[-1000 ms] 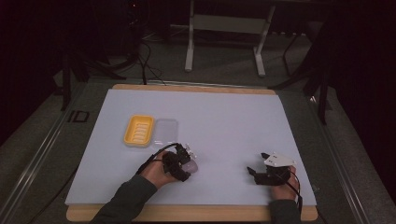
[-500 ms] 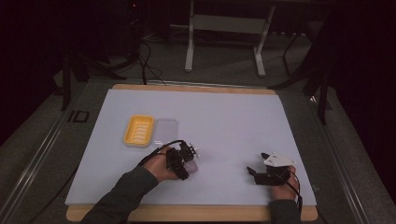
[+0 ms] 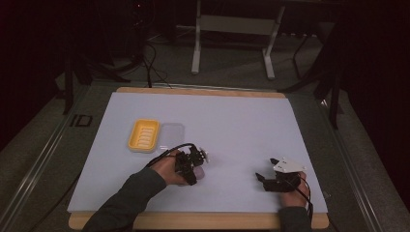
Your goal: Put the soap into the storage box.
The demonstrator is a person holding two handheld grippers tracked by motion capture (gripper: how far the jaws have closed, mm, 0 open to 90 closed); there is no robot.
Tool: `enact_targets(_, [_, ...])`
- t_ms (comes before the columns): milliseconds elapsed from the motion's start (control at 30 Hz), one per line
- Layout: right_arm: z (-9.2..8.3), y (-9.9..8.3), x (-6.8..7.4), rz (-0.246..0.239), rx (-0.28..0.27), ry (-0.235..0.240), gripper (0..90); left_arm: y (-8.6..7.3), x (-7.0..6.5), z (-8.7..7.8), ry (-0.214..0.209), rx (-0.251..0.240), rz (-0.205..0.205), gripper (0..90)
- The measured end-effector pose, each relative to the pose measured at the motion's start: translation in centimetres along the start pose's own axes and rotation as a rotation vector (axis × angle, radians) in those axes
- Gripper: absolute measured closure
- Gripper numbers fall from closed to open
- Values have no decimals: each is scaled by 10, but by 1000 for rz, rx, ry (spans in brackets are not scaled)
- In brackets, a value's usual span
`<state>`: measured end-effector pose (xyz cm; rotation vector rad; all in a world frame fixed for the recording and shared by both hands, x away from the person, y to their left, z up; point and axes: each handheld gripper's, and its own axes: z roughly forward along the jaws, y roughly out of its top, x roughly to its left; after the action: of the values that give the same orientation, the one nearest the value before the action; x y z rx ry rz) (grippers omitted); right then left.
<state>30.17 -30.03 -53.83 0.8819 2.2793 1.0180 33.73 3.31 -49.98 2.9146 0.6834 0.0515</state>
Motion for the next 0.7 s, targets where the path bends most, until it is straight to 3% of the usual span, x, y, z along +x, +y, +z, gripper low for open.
enact_targets(700, [0, 0, 0, 0, -1, 2, 184, 11, -1, 1, 7, 76, 5, 449])
